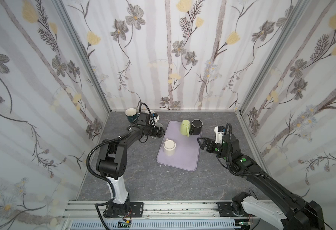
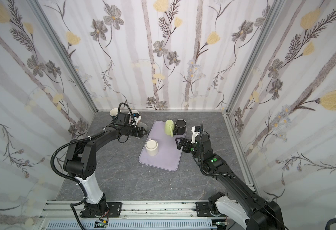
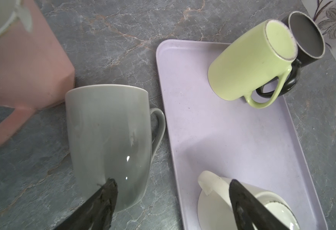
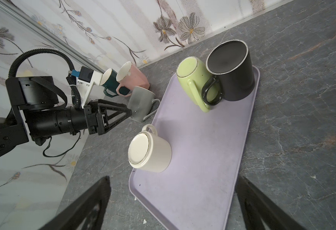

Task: Turn the mug right side up
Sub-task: Rotate the mug at the top-center of the table.

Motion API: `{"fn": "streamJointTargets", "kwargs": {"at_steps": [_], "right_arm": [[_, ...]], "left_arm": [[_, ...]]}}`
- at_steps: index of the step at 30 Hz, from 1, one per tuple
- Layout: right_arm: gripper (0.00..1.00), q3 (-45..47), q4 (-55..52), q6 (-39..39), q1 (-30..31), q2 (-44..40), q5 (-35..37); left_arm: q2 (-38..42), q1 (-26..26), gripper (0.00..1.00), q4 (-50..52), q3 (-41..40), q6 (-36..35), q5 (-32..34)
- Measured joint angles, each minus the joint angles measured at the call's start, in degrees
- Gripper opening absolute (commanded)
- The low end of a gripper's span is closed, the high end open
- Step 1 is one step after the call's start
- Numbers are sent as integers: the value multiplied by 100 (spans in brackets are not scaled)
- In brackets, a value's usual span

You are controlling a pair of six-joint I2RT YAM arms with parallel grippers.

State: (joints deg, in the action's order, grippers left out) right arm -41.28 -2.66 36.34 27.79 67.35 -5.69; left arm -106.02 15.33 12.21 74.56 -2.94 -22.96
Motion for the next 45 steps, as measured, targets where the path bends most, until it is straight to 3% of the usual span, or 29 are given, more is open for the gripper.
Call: {"fn": "streamJointTargets", "kwargs": {"at_steps": [8, 27, 36, 45], "right_arm": [[98, -72, -7, -44, 0, 240, -188], [98, -9, 42, -87, -2, 719, -343], [97, -9, 37, -146, -11, 925, -380], [97, 20, 50, -146, -17, 944, -428]], "left_arm": [[-157, 83, 95, -7, 647, 212, 483], [-2238, 468, 100, 1495, 3633, -162, 1486], [-2450, 612, 100, 1937, 3825, -426, 1541], [-2275, 820, 100, 2020, 3484, -498, 1447]]}}
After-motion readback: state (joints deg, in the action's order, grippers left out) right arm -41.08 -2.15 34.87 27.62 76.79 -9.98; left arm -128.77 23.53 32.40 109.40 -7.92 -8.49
